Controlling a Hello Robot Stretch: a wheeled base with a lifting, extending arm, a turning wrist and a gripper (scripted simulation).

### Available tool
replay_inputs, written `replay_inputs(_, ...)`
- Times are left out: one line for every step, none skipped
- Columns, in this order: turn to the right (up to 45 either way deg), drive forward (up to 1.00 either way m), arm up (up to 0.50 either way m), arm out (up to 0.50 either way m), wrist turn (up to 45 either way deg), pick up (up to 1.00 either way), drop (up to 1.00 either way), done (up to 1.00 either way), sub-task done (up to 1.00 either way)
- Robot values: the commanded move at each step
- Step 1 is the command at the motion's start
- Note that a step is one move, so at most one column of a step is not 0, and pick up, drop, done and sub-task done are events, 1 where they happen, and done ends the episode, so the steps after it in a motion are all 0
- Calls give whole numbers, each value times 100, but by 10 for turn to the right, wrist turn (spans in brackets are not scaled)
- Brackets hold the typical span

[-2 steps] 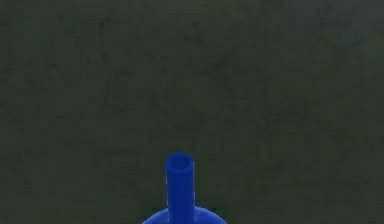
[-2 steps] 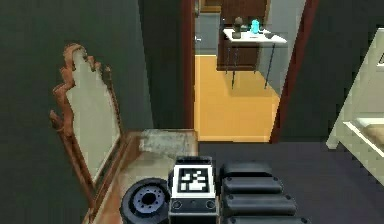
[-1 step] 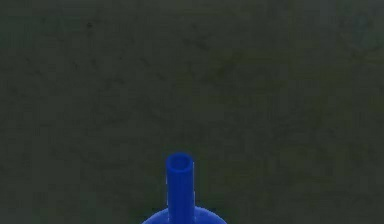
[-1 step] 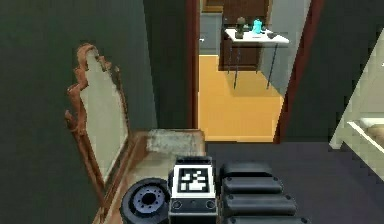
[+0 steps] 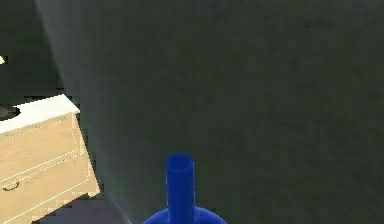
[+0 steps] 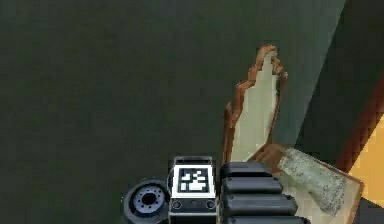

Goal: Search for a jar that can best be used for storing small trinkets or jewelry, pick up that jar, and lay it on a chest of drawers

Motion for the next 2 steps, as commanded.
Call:
replay_inputs(-450, 0, 0, 0, 0, 0, 0, 0, 0)
replay_inputs(-450, 0, 0, 0, 0, 0, 0, 0, 0)
